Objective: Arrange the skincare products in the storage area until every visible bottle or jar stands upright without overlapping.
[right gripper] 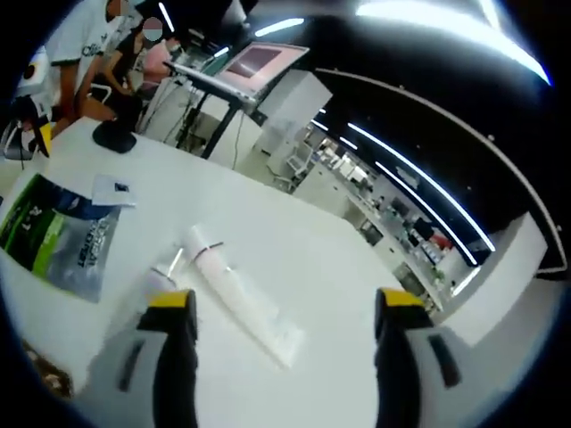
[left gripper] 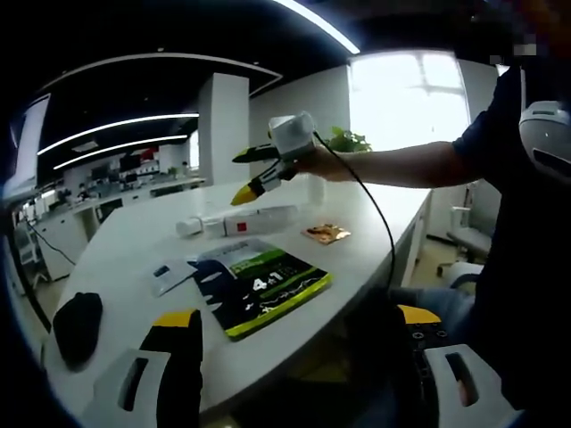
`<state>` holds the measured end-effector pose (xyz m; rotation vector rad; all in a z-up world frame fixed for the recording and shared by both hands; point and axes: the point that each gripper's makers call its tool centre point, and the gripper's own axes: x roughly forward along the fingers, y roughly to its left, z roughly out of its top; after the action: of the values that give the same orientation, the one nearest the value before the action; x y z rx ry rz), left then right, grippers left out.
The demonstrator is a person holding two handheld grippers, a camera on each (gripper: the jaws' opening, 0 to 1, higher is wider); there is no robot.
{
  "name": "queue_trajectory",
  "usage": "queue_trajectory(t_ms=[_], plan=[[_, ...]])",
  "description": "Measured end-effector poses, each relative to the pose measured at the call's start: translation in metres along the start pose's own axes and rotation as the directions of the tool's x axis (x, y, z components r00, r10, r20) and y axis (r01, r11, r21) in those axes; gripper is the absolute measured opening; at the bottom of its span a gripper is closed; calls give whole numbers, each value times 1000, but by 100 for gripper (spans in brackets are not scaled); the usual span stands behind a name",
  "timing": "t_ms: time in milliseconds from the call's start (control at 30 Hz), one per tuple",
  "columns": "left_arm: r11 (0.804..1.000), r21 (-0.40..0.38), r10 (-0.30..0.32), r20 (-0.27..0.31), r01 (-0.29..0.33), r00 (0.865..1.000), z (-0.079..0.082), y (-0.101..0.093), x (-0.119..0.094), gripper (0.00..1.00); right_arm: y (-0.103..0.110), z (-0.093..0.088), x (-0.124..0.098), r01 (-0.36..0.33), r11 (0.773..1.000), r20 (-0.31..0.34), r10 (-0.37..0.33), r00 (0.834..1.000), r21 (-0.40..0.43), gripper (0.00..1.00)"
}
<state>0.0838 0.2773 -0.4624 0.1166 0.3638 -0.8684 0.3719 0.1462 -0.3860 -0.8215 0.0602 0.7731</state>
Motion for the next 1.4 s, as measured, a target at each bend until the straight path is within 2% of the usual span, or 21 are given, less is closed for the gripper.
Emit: queue_trajectory(t_ms=[300,500,833,1000,1400], plan=[[1000,-7,-4,1,4,1000,0,1,3,89,4,3,15,-46,998,-14,45,999,-47,82],[1000,-9,-8,5,8,1000,0,2,5,89,10,5,26,-102,991,-35,99,994,-88,79],[1000,-6,-15,11,15,1000,2,3,7,89,16,0,33,-132,983,-60,125,990,-126,80],[1000,-1,-9,10,9,1000,2,6,6,89,19,7,36,-149,972,-58,141,988,-182,80],[1000,-8,-14,17,14,1000,0,8,7,89,14,3,47,-204,946,-113,180,977,-251,79]])
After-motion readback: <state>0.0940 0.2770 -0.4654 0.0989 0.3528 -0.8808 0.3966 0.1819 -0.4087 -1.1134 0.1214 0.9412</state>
